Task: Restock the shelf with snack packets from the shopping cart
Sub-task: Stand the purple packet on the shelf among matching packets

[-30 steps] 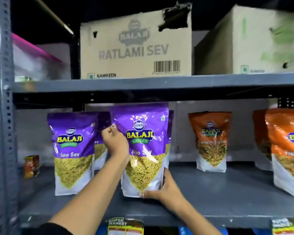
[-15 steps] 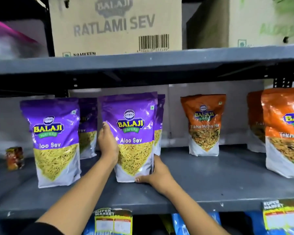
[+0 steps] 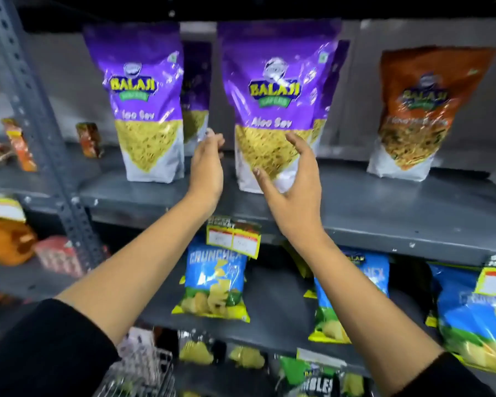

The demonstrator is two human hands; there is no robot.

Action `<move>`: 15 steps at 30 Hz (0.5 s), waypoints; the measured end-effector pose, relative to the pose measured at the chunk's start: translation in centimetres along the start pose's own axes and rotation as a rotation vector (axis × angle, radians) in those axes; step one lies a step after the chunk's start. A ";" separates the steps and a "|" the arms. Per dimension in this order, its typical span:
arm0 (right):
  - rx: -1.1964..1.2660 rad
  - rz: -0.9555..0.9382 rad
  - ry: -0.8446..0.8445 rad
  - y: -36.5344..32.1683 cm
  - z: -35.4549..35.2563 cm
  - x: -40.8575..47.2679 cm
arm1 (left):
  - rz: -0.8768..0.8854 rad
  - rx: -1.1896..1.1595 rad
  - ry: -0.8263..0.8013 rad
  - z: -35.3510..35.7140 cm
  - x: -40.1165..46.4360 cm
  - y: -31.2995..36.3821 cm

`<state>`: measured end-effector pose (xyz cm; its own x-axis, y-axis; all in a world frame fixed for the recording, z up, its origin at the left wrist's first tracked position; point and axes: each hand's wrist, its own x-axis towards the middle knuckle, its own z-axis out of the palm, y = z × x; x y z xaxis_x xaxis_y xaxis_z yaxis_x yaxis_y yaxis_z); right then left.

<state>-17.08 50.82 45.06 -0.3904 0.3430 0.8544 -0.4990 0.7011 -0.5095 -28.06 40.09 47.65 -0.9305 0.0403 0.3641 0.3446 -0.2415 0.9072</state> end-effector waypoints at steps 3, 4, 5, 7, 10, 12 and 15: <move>0.129 -0.160 -0.118 -1.9 3.1 -3.6 | 0.120 -0.113 0.021 -4.9 -3.7 0.7; 0.173 -0.200 -0.171 -2.5 4.2 -5.1 | 0.163 -0.140 0.045 -7.1 -5.1 0.6; 0.218 -0.235 -0.220 -3.0 5.4 -6.8 | 0.190 -0.154 0.076 -9.4 -6.6 0.3; 0.290 -0.269 -0.348 -3.5 7.7 -10.4 | 0.177 -0.117 0.139 -14.3 -9.3 -1.2; 0.340 -0.242 -0.665 -4.1 11.8 -16.4 | -0.040 0.160 0.275 -22.6 -13.8 -5.5; 0.301 -0.247 -0.902 -4.1 14.3 -20.6 | -0.291 0.275 0.351 -28.2 -17.4 -9.7; 0.229 -0.202 -1.368 -3.8 17.9 -27.1 | -0.708 0.396 0.437 -36.7 -24.8 -16.3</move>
<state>-18.44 27.62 22.01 -0.6662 -0.7168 0.2059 -0.6983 0.5026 -0.5097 -15.24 7.41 16.07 -0.8768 -0.3374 -0.3425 -0.3809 0.0527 0.9231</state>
